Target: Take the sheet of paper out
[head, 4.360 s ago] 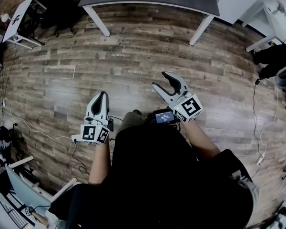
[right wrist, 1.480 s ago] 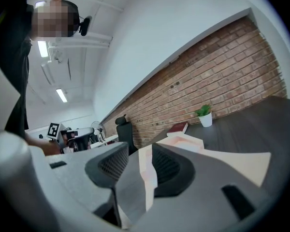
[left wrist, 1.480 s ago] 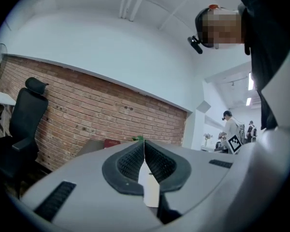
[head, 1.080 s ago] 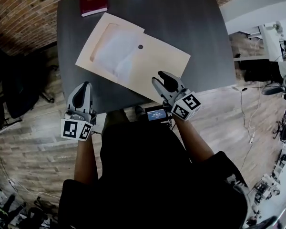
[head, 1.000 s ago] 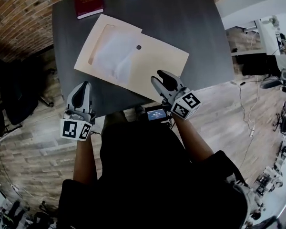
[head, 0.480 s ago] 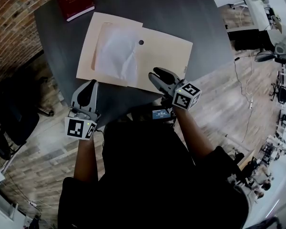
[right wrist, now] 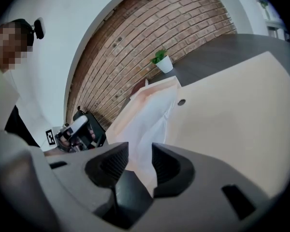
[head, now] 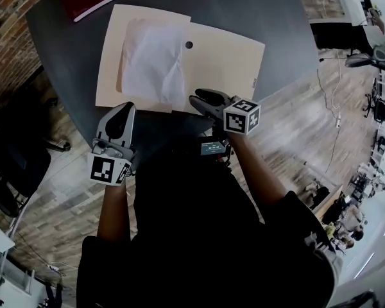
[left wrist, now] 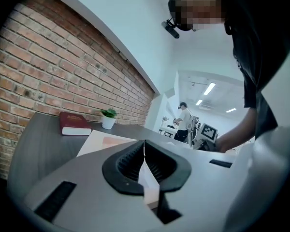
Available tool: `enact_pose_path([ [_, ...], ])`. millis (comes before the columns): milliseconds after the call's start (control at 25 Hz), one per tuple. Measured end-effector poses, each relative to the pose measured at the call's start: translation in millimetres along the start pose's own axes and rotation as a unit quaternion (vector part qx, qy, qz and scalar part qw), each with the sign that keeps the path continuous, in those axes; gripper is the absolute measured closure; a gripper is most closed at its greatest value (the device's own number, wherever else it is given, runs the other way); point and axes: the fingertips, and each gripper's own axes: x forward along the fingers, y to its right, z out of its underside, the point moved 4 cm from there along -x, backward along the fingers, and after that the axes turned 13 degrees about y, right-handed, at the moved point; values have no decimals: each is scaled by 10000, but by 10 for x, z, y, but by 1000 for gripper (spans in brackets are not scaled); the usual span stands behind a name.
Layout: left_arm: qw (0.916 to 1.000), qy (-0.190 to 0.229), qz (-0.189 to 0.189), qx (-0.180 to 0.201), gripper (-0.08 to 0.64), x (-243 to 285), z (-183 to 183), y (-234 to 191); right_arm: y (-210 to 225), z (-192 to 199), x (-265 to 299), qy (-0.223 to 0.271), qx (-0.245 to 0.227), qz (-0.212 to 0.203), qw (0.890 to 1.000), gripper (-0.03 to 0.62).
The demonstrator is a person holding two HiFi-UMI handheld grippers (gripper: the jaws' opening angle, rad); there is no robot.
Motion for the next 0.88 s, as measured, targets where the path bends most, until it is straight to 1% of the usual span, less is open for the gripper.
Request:
enact_pose_path([
  [120, 9999, -37, -1, -135, 560, 75, 82, -21, 67, 81, 106, -181, -212, 16, 9996, 439],
  [240, 9997, -11, -82, -229, 560, 115, 146, -39, 113, 198, 225, -474, -637, 39, 9968, 438],
  [320, 9995, -23, -88, -296, 560, 133, 203, -33, 147, 285, 286, -694, -955, 112, 9929, 439],
  [480, 9991, -170, -25, -389, 560, 113, 327, -3, 179, 439, 366, -994, -1608, 277, 9816, 438],
  [640, 9987, -228, -37, -452, 560, 94, 392, 14, 155, 454, 425, -1179, -2347, 373, 9642, 438],
  [880, 9986, -222, -68, -469, 560, 83, 446, 7, 153, 534, 503, -1417, -2984, 343, 9432, 439],
])
